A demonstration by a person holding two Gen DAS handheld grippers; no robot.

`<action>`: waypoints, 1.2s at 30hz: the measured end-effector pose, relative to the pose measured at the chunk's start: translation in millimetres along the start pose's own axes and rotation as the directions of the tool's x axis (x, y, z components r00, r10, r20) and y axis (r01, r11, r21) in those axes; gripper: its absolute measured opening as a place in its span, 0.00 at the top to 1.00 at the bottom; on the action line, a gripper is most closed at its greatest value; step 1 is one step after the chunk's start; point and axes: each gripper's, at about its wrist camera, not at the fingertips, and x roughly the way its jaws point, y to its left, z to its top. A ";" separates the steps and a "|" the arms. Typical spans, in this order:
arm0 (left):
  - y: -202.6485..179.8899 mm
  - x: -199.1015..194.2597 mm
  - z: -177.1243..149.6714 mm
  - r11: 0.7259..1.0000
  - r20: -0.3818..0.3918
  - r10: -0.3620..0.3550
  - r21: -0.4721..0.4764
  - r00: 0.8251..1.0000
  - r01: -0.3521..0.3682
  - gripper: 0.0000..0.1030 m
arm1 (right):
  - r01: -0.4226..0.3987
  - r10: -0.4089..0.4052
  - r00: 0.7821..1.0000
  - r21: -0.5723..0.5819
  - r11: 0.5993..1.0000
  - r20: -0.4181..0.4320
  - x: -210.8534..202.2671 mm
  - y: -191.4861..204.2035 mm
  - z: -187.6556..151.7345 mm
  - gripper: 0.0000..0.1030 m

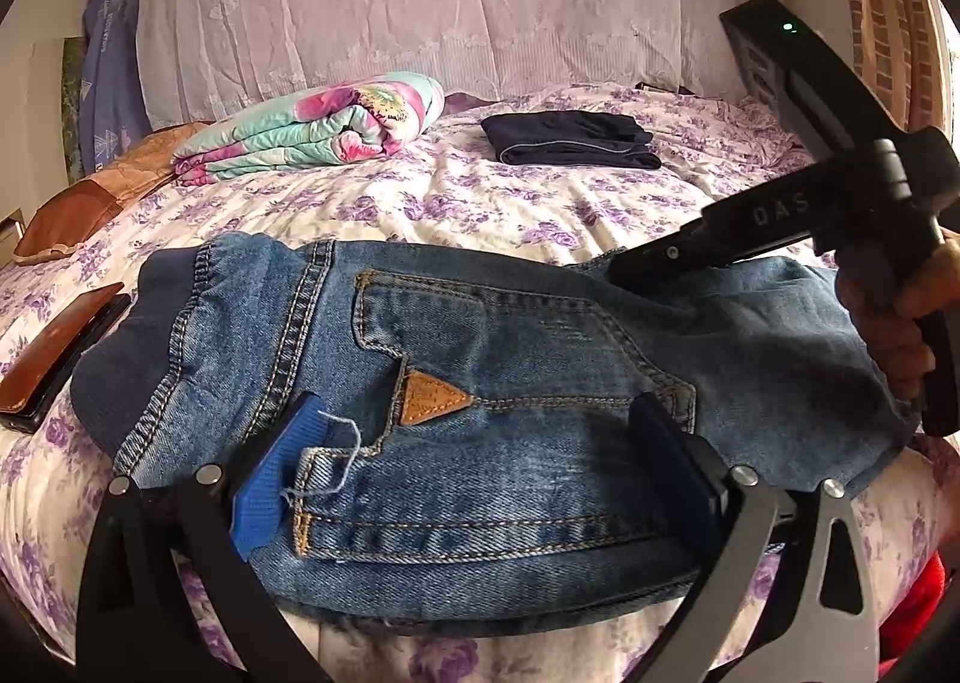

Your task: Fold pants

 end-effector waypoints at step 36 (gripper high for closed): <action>63.9 -41.6 25.5 0.977 -0.011 0.165 -0.134 0.986 -0.165 0.05 | 0.136 -0.114 0.968 -0.086 0.987 0.224 -76.6 19.4 -52.0 0.45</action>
